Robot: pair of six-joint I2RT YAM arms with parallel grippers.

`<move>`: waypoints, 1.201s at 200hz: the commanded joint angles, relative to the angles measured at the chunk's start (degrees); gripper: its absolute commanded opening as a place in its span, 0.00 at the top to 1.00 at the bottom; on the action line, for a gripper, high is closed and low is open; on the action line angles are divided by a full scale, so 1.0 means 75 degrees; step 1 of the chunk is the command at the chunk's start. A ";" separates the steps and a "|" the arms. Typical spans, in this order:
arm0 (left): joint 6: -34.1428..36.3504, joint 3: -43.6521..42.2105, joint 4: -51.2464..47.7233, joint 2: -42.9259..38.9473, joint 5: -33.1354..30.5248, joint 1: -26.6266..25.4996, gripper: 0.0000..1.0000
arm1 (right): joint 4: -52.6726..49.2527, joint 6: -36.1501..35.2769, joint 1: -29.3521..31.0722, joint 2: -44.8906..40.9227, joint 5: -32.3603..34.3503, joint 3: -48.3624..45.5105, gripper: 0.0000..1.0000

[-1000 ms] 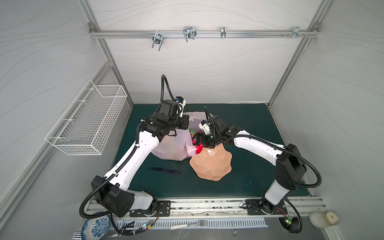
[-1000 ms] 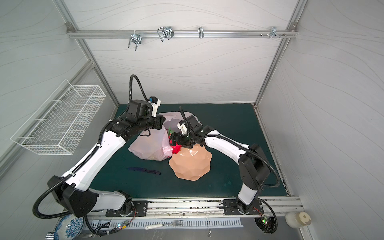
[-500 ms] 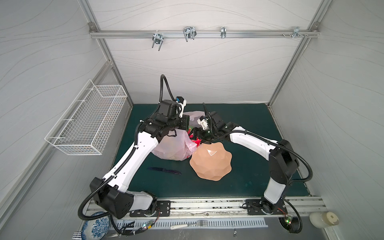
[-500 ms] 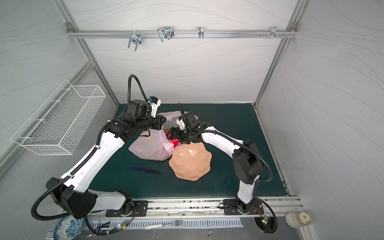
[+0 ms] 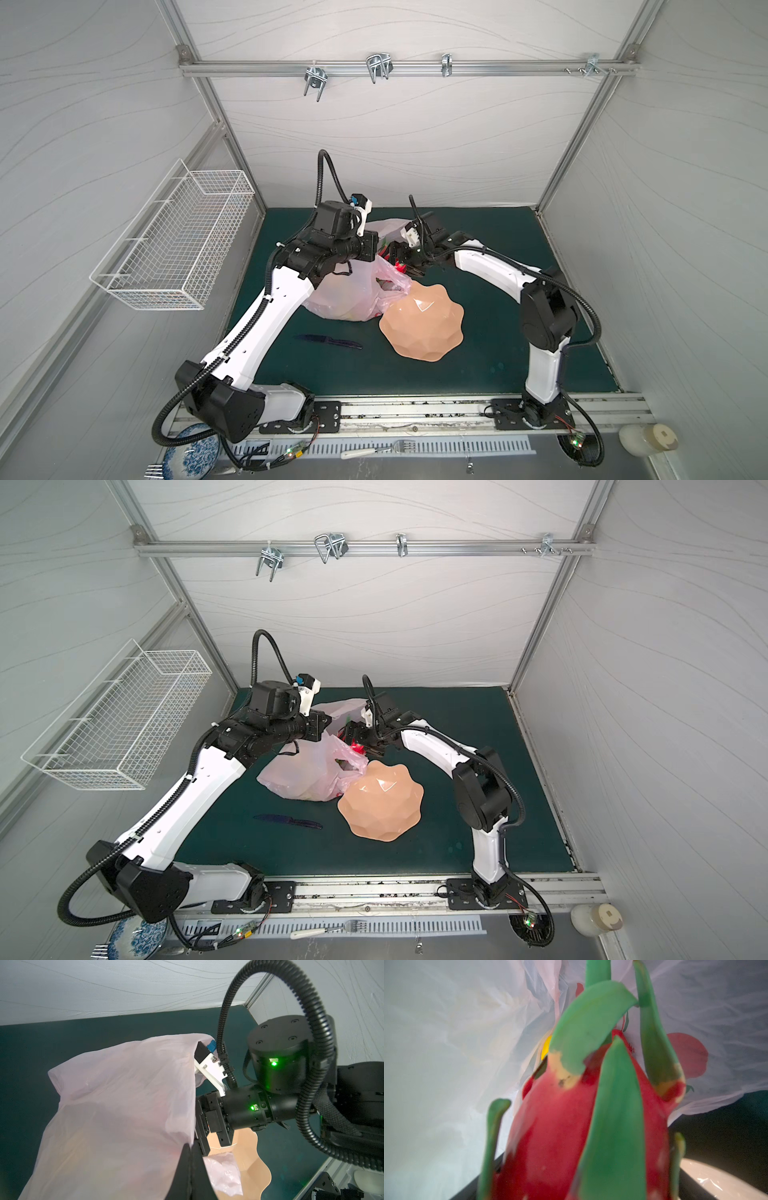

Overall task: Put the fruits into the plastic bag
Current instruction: 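Lower the dragon fruit deep into the bag held by the left gripper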

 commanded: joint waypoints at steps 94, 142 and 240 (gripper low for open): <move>-0.0047 -0.0029 0.0607 0.0066 0.0284 -0.0030 1.00 | 0.1392 0.1118 0.0770 0.0192 -0.0414 -0.0360 0.68; -0.0025 -0.0102 0.0667 -0.0009 0.0372 -0.0026 1.00 | 0.1374 0.1545 0.0781 0.0516 -0.0277 -0.0094 0.62; 0.0070 -0.0381 0.0740 -0.0097 0.0477 -0.0031 1.00 | -0.0032 0.1831 0.0683 0.1652 0.0032 0.1312 0.52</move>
